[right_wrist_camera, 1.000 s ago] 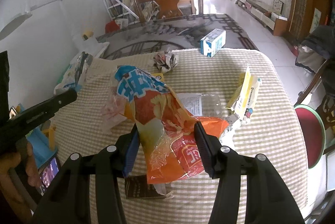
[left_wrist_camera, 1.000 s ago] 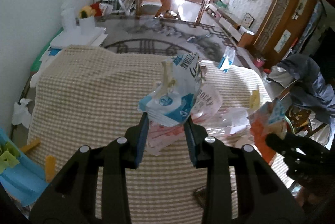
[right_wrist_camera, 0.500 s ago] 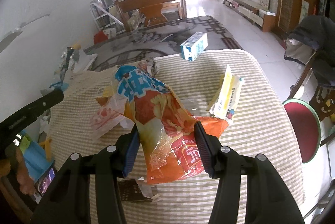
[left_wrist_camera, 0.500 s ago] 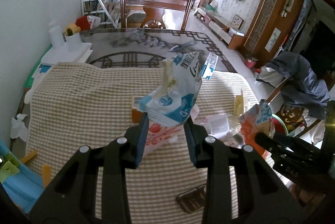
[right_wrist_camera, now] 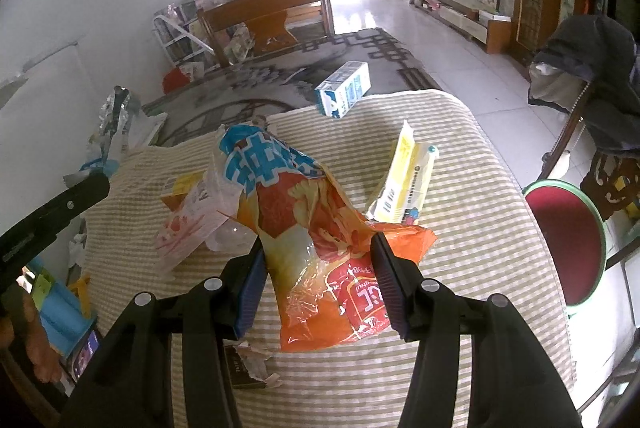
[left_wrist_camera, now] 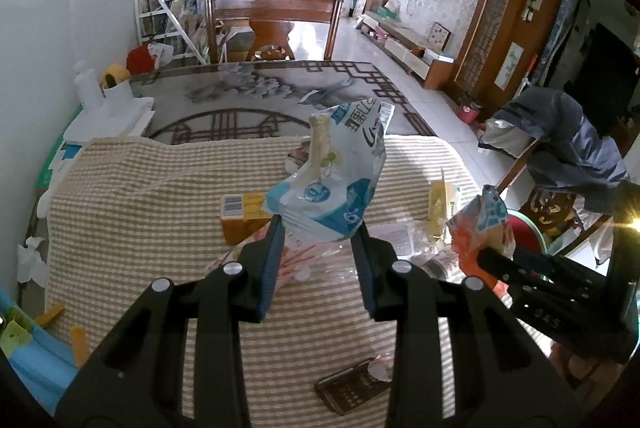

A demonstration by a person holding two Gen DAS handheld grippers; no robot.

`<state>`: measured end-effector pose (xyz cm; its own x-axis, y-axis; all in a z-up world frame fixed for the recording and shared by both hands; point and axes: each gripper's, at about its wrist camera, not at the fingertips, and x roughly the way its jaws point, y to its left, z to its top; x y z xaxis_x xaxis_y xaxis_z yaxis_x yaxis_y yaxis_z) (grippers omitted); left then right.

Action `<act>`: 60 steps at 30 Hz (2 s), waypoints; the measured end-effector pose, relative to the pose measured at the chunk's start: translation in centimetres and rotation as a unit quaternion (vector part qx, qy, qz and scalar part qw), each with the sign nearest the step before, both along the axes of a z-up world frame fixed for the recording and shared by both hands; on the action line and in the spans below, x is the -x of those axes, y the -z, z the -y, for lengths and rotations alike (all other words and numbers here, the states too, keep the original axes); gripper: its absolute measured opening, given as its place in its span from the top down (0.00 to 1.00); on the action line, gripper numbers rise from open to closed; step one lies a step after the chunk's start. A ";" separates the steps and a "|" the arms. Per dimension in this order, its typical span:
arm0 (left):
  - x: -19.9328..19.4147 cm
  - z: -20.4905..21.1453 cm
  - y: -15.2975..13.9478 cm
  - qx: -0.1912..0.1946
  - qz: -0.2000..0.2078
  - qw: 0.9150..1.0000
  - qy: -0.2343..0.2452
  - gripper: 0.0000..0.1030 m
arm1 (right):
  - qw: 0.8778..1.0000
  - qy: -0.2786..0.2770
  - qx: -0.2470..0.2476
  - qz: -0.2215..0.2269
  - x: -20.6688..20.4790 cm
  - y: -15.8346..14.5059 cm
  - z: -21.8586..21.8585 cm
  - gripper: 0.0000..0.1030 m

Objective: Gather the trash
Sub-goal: 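Carry chip bag and milk pouch toward the red bin, then open both tools over the red bin to drop chip bag and pouch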

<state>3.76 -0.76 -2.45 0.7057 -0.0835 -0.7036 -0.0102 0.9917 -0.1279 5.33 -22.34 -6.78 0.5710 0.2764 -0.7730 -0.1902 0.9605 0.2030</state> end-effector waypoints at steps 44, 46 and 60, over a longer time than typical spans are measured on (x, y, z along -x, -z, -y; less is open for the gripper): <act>-6.8 19.4 1.3 -0.013 -0.032 0.997 0.075 0.68 | 0.995 0.055 0.076 0.034 -5.2 -1.6 18.2 0.52; -7.2 21.3 1.4 -0.008 -0.034 0.995 0.089 0.68 | 0.995 0.065 0.071 0.032 -5.2 -1.5 19.7 0.52; -9.8 34.4 2.8 0.003 -0.049 0.979 0.195 0.68 | 0.985 0.173 0.025 -0.007 -4.7 0.4 32.3 0.52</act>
<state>13.54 -35.18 -5.21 0.5476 -0.3382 -0.7654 0.3574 0.9216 -0.1515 10.00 -54.64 -7.19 0.6133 0.0285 -0.7893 0.1534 0.9760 0.1545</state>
